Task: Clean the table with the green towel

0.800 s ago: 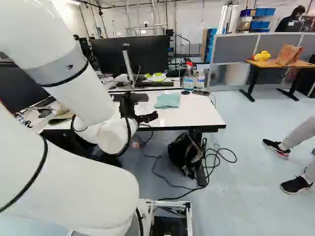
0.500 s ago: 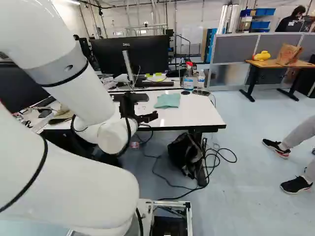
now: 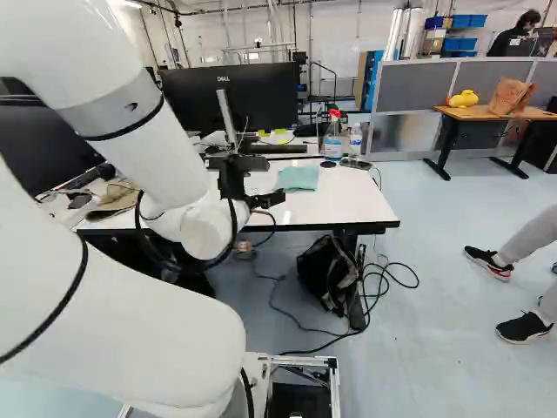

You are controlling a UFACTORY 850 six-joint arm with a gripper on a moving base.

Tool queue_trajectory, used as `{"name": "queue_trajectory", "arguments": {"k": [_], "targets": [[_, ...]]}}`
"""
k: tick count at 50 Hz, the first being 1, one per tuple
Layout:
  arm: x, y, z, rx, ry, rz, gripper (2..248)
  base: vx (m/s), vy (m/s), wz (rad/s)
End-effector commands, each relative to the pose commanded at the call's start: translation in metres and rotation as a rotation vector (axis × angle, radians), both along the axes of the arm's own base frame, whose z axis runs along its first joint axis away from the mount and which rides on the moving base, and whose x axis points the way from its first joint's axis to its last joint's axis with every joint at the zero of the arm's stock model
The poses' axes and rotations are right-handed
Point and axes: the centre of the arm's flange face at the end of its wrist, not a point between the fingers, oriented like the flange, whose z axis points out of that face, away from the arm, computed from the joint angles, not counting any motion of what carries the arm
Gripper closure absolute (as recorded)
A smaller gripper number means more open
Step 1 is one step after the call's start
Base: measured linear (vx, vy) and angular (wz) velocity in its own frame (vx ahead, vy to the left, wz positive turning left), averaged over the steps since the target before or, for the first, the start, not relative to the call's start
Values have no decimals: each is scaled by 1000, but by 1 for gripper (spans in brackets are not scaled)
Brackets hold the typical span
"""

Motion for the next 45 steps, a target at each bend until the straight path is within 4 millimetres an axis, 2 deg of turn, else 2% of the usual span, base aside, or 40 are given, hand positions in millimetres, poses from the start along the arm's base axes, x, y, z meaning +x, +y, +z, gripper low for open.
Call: {"name": "queue_trajectory", "arguments": {"k": [45], "targets": [[80, -42, 47, -10, -92, -97, 3, 0, 0, 0]]}}
